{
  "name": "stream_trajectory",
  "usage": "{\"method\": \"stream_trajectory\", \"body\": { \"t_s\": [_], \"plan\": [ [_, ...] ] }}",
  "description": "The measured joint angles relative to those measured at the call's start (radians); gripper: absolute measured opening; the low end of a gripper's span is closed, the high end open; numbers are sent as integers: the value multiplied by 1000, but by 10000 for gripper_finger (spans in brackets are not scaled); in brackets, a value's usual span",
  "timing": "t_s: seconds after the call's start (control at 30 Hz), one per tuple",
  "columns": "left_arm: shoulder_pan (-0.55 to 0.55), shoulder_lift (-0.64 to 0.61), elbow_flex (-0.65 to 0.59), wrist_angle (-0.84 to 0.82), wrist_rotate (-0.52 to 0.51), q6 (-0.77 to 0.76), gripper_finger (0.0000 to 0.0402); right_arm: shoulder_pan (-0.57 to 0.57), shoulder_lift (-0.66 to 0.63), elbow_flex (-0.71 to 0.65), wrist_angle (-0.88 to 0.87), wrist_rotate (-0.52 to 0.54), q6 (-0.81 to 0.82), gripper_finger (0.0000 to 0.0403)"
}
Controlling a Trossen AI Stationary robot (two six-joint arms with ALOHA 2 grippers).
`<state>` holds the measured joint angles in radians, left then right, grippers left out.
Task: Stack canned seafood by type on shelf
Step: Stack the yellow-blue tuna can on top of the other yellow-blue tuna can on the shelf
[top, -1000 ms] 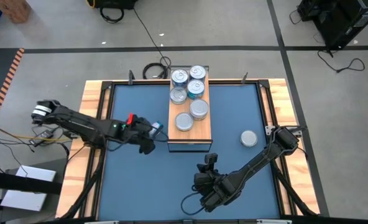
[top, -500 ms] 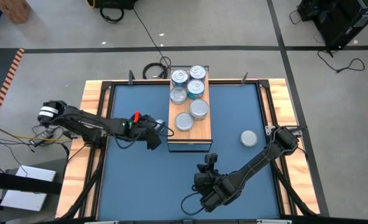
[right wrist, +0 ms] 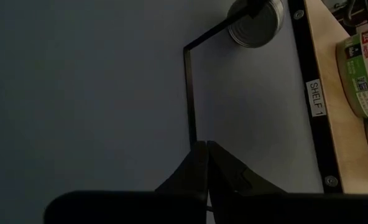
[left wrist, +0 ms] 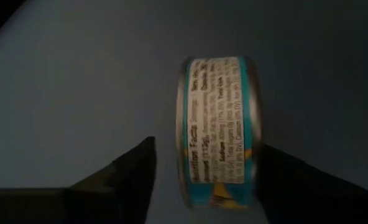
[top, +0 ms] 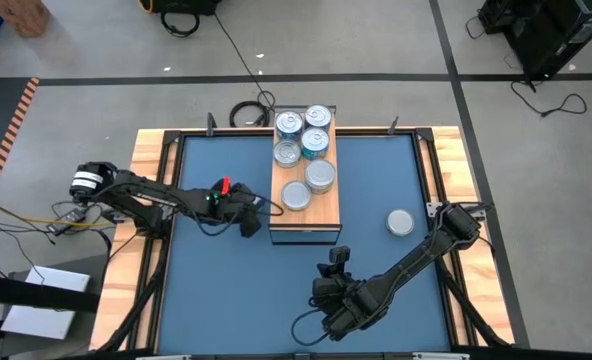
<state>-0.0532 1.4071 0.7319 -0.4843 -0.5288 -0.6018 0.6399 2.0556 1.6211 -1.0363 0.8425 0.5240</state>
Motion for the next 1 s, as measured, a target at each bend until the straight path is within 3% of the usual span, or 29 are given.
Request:
{"method": "stream_trajectory", "body": {
  "t_s": [0.2, 0.47, 0.7, 0.9, 1.0],
  "plan": [
    [-1, -2, 1, -42, -1, 40, 144, 0, 0, 0, -2, 0, -1, 13],
    [-12, -41, 20, -159, -13, 86, 146, 0, 0, 0, -6, 0, -1, 10],
    [-50, -122, 150, -343, -211, 174, 146, 0, 0, 0, -17, 0, 0, 11],
    [-61, -142, 264, -303, -431, 429, 146, 0, 0, 0, -17, 0, 0, 10],
    [-60, -140, 285, -185, -525, 632, 146, 0, 0, 0, -17, 0, 0, 10]
  ]
}}
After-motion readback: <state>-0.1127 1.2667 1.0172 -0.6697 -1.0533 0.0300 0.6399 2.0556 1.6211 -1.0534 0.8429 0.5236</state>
